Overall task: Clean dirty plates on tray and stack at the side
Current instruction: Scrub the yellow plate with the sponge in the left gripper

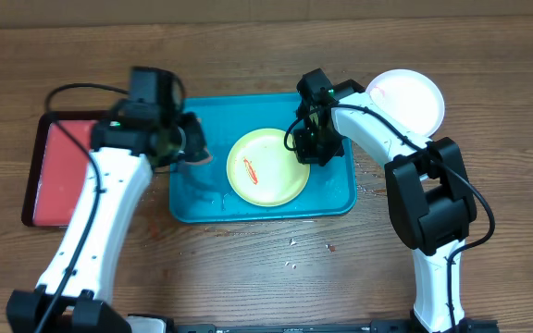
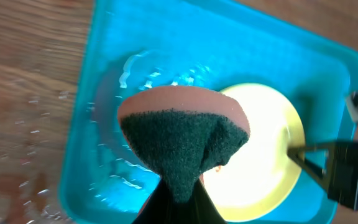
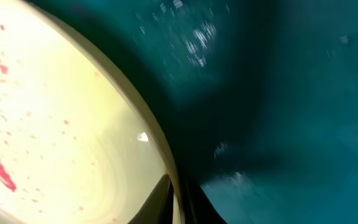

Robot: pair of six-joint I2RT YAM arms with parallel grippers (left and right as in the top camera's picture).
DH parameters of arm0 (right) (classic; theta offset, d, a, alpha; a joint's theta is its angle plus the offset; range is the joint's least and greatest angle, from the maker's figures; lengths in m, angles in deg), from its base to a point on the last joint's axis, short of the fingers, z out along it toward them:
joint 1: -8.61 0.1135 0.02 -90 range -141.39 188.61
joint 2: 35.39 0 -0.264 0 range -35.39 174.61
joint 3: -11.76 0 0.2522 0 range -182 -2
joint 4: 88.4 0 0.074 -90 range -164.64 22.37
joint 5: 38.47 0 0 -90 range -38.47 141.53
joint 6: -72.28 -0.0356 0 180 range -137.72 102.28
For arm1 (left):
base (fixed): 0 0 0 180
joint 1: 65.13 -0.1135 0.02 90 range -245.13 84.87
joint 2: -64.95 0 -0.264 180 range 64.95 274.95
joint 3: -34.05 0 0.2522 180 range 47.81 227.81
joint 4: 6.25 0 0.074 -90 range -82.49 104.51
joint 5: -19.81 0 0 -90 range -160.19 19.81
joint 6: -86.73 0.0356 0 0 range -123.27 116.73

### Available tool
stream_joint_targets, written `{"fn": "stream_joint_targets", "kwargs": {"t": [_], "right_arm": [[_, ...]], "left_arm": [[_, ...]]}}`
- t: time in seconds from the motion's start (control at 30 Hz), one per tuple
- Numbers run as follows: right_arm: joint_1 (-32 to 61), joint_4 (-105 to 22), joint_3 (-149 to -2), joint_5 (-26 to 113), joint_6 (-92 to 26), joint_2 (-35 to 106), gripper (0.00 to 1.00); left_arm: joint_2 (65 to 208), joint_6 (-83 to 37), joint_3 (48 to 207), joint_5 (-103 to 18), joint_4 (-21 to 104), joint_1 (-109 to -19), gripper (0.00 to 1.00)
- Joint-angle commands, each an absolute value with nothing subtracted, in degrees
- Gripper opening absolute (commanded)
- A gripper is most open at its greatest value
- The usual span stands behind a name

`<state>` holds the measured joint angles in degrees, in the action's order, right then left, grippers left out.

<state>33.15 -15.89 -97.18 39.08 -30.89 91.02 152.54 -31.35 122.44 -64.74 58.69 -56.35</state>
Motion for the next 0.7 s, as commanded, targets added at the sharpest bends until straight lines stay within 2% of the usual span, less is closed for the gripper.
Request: {"fn": "stream_joint_targets", "kwargs": {"t": [0.0,0.1,0.3,0.43,0.53,0.67], "right_arm": [[34.3,-17.4,-96.8,37.4,-35.8,92.7,0.08],[35.6,-18.8,-96.8,37.4,-37.5,92.7,0.1],[38.5,-23.7,-96.8,39.5,-44.4,92.7,0.08],[38.4,-24.5,-96.8,41.8,-46.9,92.7,0.05],[38.5,-25.1,-96.8,41.8,-46.9,92.7,0.09],[38.9,-25.1,-96.8,41.8,-46.9,92.7,0.09]], "left_arm": [[156.7,-32.1,119.3,-64.2,54.8,-53.2,0.04],[160.9,-32.5,119.1,-63.0,51.1,-51.8,0.04],[172.6,-34.0,119.1,-47.9,38.7,-48.8,0.04],[177.3,-35.1,119.1,-48.3,37.8,-47.8,0.04],[179.0,-35.1,119.1,-51.1,37.7,-48.2,0.04],[179.0,-35.2,119.3,-52.1,38.1,-50.3,0.04]]}}
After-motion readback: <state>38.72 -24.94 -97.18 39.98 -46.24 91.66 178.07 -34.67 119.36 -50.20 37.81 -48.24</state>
